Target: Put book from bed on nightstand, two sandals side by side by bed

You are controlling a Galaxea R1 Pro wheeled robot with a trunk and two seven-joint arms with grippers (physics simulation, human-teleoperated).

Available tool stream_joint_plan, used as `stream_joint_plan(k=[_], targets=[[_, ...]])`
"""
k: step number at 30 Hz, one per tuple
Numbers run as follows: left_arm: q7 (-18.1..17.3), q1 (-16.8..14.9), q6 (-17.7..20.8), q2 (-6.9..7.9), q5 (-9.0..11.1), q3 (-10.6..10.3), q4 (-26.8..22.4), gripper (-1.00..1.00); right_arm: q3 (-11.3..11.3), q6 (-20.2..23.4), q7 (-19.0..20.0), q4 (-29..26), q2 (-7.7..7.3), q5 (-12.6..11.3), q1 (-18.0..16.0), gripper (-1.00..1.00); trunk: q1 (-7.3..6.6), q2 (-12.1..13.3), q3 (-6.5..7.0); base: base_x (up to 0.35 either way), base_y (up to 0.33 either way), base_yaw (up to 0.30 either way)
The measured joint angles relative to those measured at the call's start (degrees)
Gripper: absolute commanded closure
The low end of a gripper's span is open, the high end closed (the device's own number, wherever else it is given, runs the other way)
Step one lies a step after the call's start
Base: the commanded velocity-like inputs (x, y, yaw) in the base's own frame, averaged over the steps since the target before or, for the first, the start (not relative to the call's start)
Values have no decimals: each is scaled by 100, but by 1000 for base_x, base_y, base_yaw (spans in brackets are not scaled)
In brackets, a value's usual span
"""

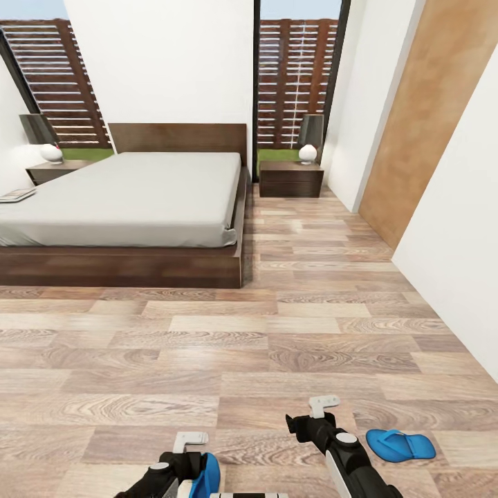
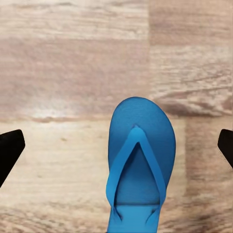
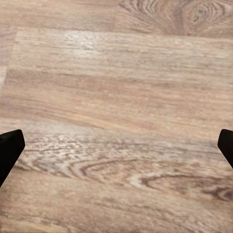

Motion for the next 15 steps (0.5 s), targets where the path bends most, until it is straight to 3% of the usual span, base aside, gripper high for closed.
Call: stream_joint_plan(k=[5,15], targets=[[-1,-43,2,3,0,0,-10,-100,0,2,0,2,0,0,0,-100,0,0,0,0,0,0],[-7,-112,7,18,6,8,-17,-100,-3,0,0,6,0,-1,0,-100,26,-13,-221,0,0,0]])
